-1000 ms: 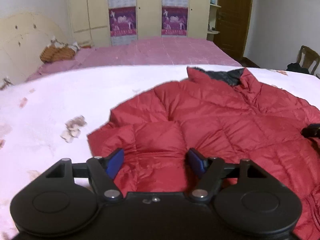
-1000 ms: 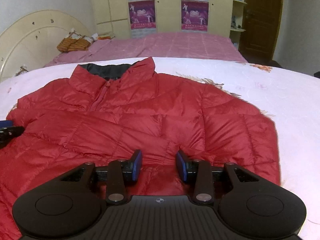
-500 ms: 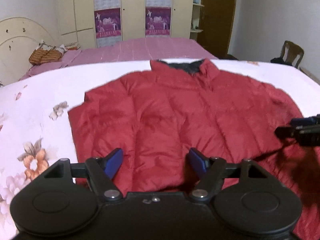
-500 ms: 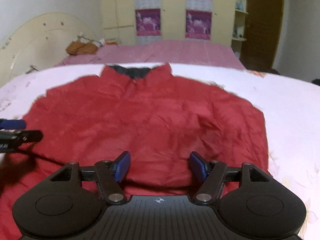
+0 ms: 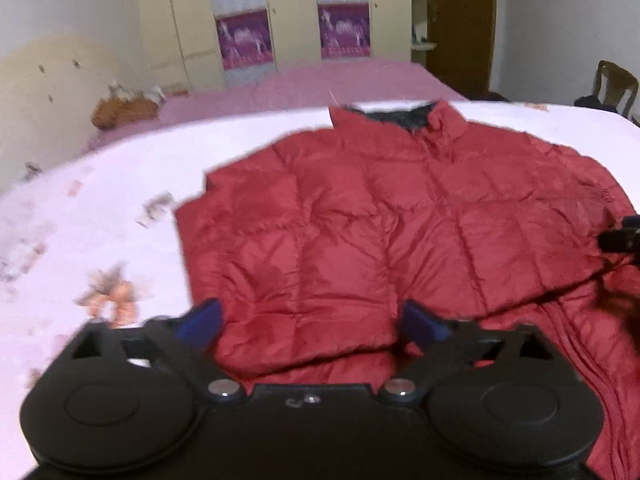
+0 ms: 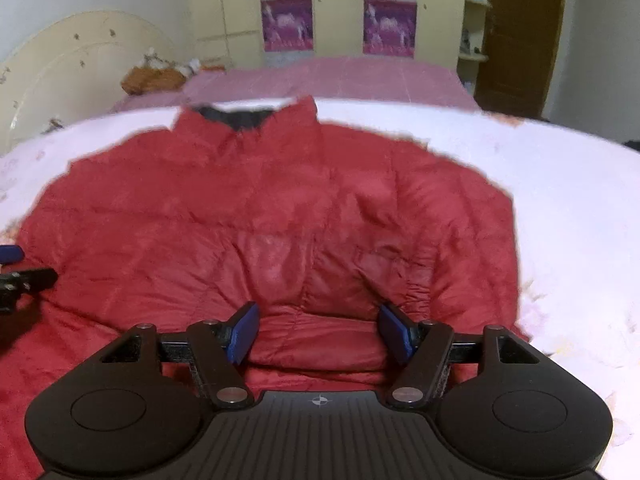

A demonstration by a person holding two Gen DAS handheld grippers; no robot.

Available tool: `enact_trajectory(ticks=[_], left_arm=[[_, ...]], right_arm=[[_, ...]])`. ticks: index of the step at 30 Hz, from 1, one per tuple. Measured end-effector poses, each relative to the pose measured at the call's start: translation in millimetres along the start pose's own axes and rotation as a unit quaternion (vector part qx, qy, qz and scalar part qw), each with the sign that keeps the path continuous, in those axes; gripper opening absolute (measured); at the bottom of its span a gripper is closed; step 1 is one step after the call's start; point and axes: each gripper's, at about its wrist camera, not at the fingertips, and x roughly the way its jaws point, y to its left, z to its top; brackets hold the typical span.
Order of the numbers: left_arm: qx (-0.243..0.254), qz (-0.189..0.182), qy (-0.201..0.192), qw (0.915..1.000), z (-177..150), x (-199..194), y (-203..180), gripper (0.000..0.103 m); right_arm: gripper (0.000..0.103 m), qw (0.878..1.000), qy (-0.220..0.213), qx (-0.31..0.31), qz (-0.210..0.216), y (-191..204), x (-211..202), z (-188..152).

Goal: Fold large clothes
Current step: 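Lift the hem with both grippers and fold it toward the collar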

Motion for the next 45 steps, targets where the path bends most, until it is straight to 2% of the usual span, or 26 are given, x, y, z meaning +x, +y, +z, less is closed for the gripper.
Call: enact_trajectory(ticks=[3,6,8,11,15,16,17,18,19,22,25,29,32,35,37,39,40,41,42,43,44,45], left_arm=[[0.007,0.010,0.001,0.9999,-12,-25,-3,0.103],[0.016,0.015,0.006,0.9998,-32,-51,0,0.103],[0.013,0.024,0.012,0.9996,-51,-69,8,0.102],[-0.014,0.033,0.032,0.9988,-82,-92,26,0.093],[-0.067,0.024,0.056,0.9959,-124,-124,52,0.082],[-0.081,0.017,0.060,0.9948,-133,-131,57,0.078],[-0.097,0.005,0.063,0.9933,-141,-136,62,0.076],[-0.111,-0.008,0.066,0.9916,-149,-142,66,0.072],[-0.122,-0.020,0.067,0.9900,-157,-147,69,0.069],[-0.151,-0.057,0.070,0.9843,-173,-158,74,0.064],[-0.184,-0.083,0.064,0.9773,-184,-164,72,0.061],[-0.196,-0.119,0.061,0.9713,-192,-169,67,0.058],[-0.202,-0.165,0.063,0.9633,-198,-168,66,0.058],[-0.218,-0.188,0.063,0.9557,-199,-163,69,0.058],[-0.241,-0.201,0.064,0.9473,-197,-157,75,0.058],[-0.267,-0.213,0.064,0.9377,-195,-151,80,0.056],[-0.268,-0.211,0.064,0.9381,-194,-149,80,0.046],[-0.261,-0.201,0.066,0.9418,-192,-148,79,0.041],[-0.251,-0.189,0.068,0.9469,-190,-147,77,0.027],[-0.247,-0.188,0.070,0.9482,-191,-149,75,0.006],[-0.253,-0.201,0.066,0.9441,-192,-151,73,0.006],[-0.252,-0.200,0.055,0.9452,-193,-155,72,0.005]], right_arm=[[0.066,1.000,-0.017,0.016,0.018,-13,-29,-7],[0.067,0.999,-0.014,0.032,0.030,-30,-55,-22],[0.097,0.999,-0.014,0.042,0.032,-43,-75,-37],[0.097,0.997,-0.014,0.056,0.042,-64,-106,-64],[0.097,0.993,-0.005,0.098,0.060,-92,-144,-105],[0.093,0.992,-0.001,0.109,0.064,-99,-154,-116],[0.079,0.991,0.004,0.118,0.068,-103,-161,-124],[0.074,0.988,0.013,0.133,0.075,-110,-168,-134],[0.071,0.985,0.018,0.149,0.084,-115,-175,-143],[0.070,0.976,0.030,0.185,0.111,-126,-189,-167],[0.070,0.969,0.044,0.202,0.134,-129,-195,-184],[0.070,0.961,0.047,0.217,0.163,-130,-202,-200],[0.070,0.954,0.052,0.231,0.185,-129,-206,-212],[0.070,0.945,0.055,0.243,0.210,-127,-206,-218],[0.070,0.940,0.056,0.253,0.220,-130,-201,-215],[0.059,0.935,0.058,0.263,0.230,-134,-193,-212],[0.042,0.933,0.065,0.267,0.231,-135,-186,-210],[0.032,0.932,0.073,0.268,0.234,-136,-181,-210],[0.028,0.931,0.078,0.265,0.241,-136,-178,-210],[0.019,0.931,0.083,0.259,0.243,-135,-175,-209],[0.011,0.932,0.085,0.251,0.245,-134,-175,-209],[0.007,0.931,0.080,0.250,0.254,-133,-178,-209]])
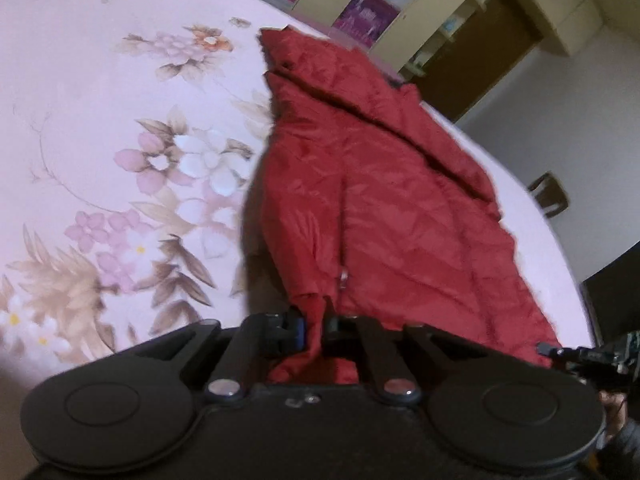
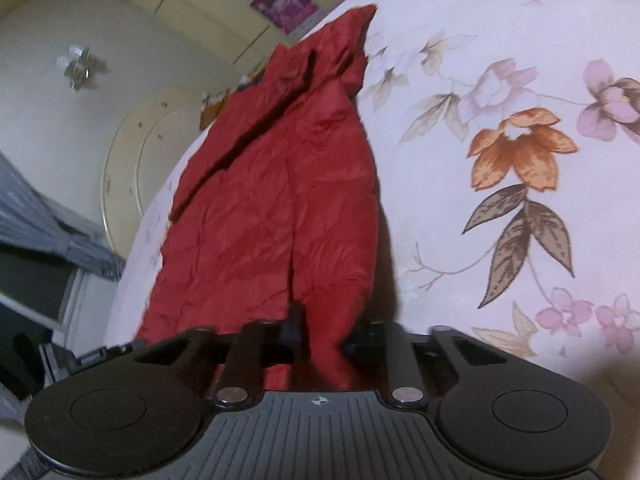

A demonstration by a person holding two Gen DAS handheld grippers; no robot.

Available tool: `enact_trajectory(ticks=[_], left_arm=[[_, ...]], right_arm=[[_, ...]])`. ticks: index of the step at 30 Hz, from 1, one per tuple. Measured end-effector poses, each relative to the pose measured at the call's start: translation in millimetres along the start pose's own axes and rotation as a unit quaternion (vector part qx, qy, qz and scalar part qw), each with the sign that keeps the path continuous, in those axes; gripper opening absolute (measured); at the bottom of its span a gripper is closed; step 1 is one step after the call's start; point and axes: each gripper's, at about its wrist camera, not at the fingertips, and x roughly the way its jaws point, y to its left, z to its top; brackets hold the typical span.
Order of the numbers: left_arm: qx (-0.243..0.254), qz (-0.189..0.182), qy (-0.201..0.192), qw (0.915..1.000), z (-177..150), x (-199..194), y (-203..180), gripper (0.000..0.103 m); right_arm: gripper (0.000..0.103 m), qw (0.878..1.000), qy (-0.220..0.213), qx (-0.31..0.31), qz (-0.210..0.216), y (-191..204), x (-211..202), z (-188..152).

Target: Fold large clothes

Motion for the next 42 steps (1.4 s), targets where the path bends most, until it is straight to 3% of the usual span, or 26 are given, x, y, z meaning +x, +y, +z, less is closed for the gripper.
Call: enact_trajectory(ticks=[5,9,16,20,25,31,42], left_arm=[[-0.018,-0.009,-0.052,0.9984,-4,-20,-6,0.004],[-0.025,-0.020,-0.081,0.9962,13,-28,-14,0.004],[-0.024,-0.048,-0.137,0.9891,80,-31,-35,0.004],[-0.022,-0.075,-0.153,0.9851,133,-13,-47,0.004],[-0.002,-0.084,-0.152,0.9847,190,20,-62,0.004],[-0.001,-0.081,-0.125,0.9888,241,68,-59,0.004],[-0.050,-0.049,-0.076,0.9946,289,146,-18,0.004]], right_arm=[[0.005,0.999,-0.037,-0.015,0.029,12,-22,-2],[0.005,0.998,-0.050,-0.031,0.034,26,-26,14],[0.005,0.992,-0.110,-0.017,0.064,48,-27,76],[0.005,0.988,-0.138,-0.007,0.068,59,-17,122],[0.005,0.986,-0.147,0.014,0.073,62,7,180],[0.005,0.986,-0.146,0.040,0.073,55,46,237],[0.005,0.984,-0.129,0.109,0.055,18,105,297]])
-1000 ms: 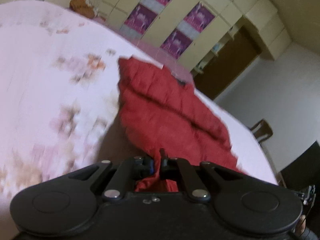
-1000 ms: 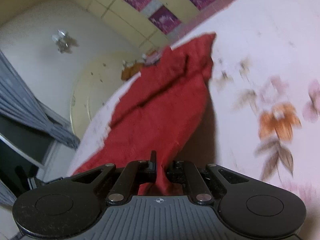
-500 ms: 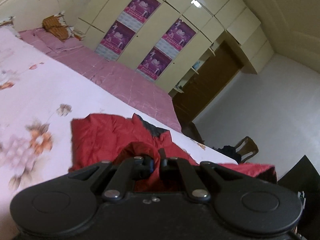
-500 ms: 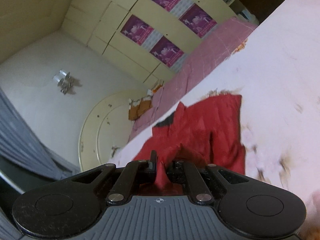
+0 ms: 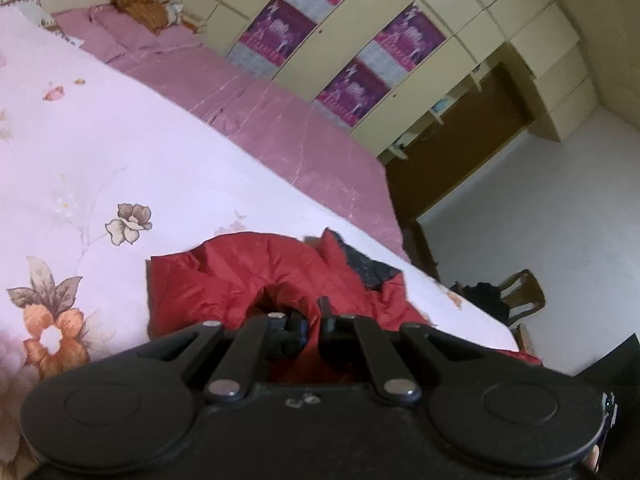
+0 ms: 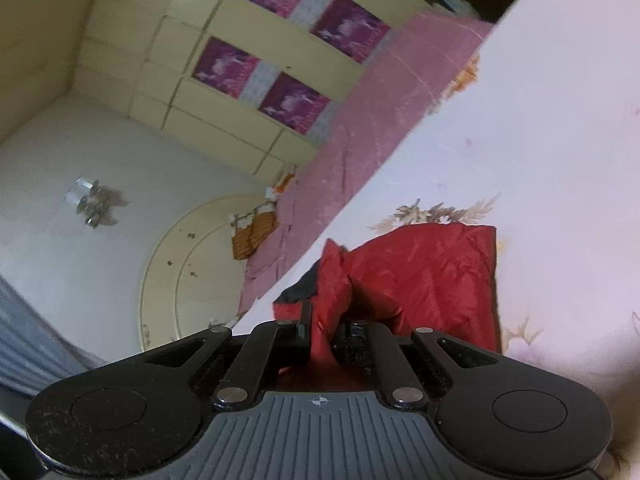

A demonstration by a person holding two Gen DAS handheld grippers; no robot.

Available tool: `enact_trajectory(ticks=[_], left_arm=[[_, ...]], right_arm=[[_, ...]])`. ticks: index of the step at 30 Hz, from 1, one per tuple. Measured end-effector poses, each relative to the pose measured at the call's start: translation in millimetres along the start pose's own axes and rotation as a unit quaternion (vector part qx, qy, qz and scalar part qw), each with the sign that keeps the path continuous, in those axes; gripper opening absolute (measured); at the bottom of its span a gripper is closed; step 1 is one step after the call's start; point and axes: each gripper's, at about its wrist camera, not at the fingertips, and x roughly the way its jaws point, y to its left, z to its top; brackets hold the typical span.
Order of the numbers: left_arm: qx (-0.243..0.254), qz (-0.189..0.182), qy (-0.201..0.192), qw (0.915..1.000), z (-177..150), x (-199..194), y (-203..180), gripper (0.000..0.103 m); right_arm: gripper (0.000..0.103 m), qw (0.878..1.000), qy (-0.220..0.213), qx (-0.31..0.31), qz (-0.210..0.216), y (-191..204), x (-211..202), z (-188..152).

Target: Fold large clothes

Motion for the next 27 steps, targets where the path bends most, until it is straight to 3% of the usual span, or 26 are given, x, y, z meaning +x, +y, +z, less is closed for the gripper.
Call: enact_trajectory(ticks=[5,8,15,17,18,19,20,22,25,27], left_arm=[[-0.024,0.005,0.006,0.9997,5,29,15,0.005],[-0.058,-0.007,0.011,0.9982,9,44,29,0.011],[-0.148,-0.051,0.012,0.9876,20,72,63,0.019],[-0.173,-0.061,0.013,0.9830,22,81,71,0.023],[-0.190,-0.069,0.012,0.9792,22,85,76,0.032],[-0.207,-0.074,0.010,0.9755,22,88,81,0.043],[-0.221,-0.076,0.004,0.9722,22,91,85,0.049],[-0.243,-0.076,-0.015,0.9668,23,92,93,0.074],[-0.242,-0.065,-0.034,0.9674,31,93,98,0.076],[-0.218,-0.049,-0.030,0.9742,39,94,97,0.076]], right_arm=[[0.005,0.999,0.011,0.021,-0.021,-18,32,13],[0.005,0.999,0.020,0.029,-0.037,-27,50,20],[0.005,0.998,0.016,0.055,-0.028,-43,73,37],[0.006,0.997,0.011,0.070,-0.021,-50,79,41],[0.006,0.997,0.010,0.077,-0.019,-52,82,42],[0.020,0.996,0.010,0.087,-0.017,-54,85,44],[0.053,0.995,0.006,0.099,-0.010,-58,88,45],[0.083,0.994,-0.010,0.106,-0.001,-61,88,49],[0.083,0.996,-0.024,0.087,-0.008,-59,88,56],[0.082,0.997,-0.029,0.061,-0.027,-53,88,60]])
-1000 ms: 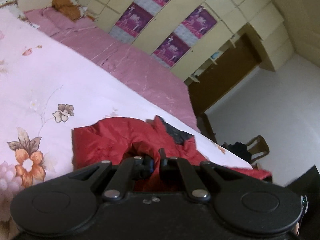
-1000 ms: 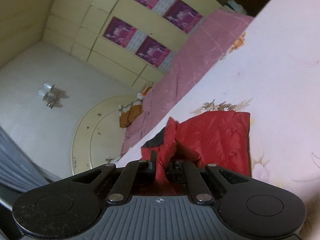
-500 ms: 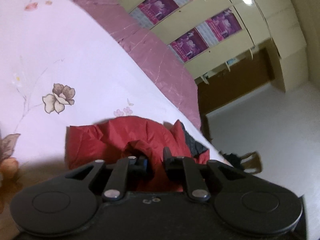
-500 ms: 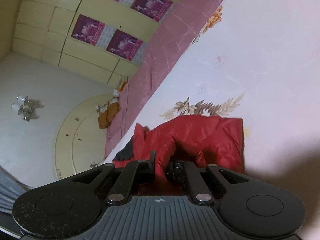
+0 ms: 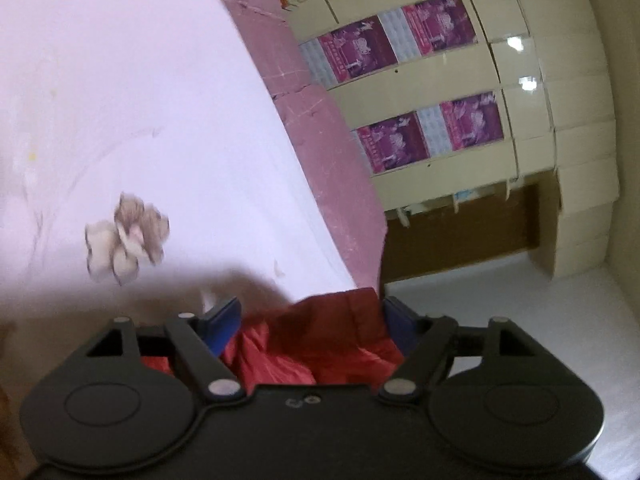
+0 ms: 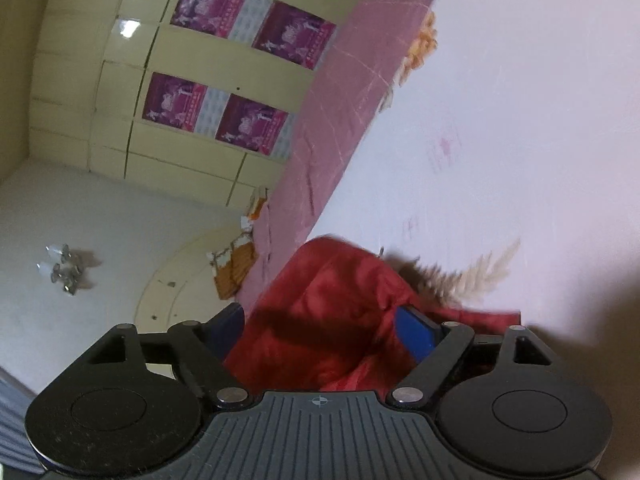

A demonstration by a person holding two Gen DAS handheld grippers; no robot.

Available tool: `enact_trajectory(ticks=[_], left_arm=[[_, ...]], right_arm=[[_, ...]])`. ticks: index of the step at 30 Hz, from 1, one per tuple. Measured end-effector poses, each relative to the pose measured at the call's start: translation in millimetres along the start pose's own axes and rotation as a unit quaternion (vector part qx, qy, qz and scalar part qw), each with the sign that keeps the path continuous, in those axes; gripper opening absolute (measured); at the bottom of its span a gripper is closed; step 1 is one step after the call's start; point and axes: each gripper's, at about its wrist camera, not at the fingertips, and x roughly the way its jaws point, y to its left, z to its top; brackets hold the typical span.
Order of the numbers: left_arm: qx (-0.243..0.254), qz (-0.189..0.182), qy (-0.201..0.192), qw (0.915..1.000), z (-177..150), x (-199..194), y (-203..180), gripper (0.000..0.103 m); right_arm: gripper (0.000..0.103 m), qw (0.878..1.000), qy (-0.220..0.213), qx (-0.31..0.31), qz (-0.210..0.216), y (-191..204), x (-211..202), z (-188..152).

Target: Fold large clothes

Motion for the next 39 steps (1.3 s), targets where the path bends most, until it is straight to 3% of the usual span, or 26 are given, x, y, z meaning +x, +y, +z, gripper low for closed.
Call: enact_trajectory(ticks=[3,6,8,10,12,14,18,20,22,23,24,25,28,32,34,37,39], left_arm=[[0.062,0.021,0.006,0.9978,4,-2,-15,0.075],[0.148,0.057,0.026,0.9870,5,6,-35,0.073],[0.190,0.068,0.037,0.9787,3,12,-47,0.073],[0.199,0.051,0.022,0.9783,2,7,-51,0.073],[0.171,0.021,-0.023,0.9847,10,-7,-47,0.077],[0.141,0.015,-0.036,0.9892,16,-11,-40,0.081],[0.174,0.033,0.009,0.9842,18,0,-39,0.081],[0.198,0.032,0.062,0.9777,17,15,-41,0.078],[0.243,0.073,0.106,0.9615,11,35,-47,0.072],[0.268,0.093,0.118,0.9515,8,44,-50,0.068],[0.292,0.107,0.125,0.9420,4,52,-53,0.059],[0.311,0.110,0.129,0.9351,0,57,-56,0.042],[0.338,0.106,0.113,0.9285,-3,60,-66,0.010],[0.372,0.088,0.041,0.9232,-5,49,-87,0.006],[0.383,0.098,0.027,0.9180,-7,52,-96,0.006],[0.410,0.140,0.048,0.8998,-15,70,-97,0.006],[0.407,0.161,0.073,0.8963,-12,83,-90,0.006]], right_arm=[[0.082,0.998,-0.022,-0.053,-0.032,12,-7,1],[0.082,0.991,-0.019,-0.115,-0.067,27,-7,-2],[0.072,0.985,-0.003,-0.151,-0.086,34,-1,-8],[0.071,0.979,0.016,-0.178,-0.100,39,9,-13],[0.071,0.973,0.031,-0.200,-0.110,41,18,-18],[0.071,0.968,0.040,-0.215,-0.120,43,25,-24],[0.071,0.963,0.051,-0.228,-0.131,42,38,-25],[0.071,0.960,0.051,-0.238,-0.139,41,42,-26],[0.071,0.953,0.044,-0.256,-0.153,41,47,-29],[0.064,0.952,0.047,-0.260,-0.154,41,48,-29],[0.052,0.950,0.052,-0.266,-0.154,41,50,-30],[0.037,0.948,0.058,-0.272,-0.155,42,52,-31],[0.011,0.937,0.053,-0.309,-0.151,50,53,-37],[0.005,0.928,0.007,-0.346,-0.137,69,43,-42],[0.005,0.925,-0.011,-0.356,-0.131,78,42,-43],[0.005,0.916,-0.011,-0.373,-0.145,80,51,-47],[0.005,0.910,0.010,-0.377,-0.172,72,64,-49]])
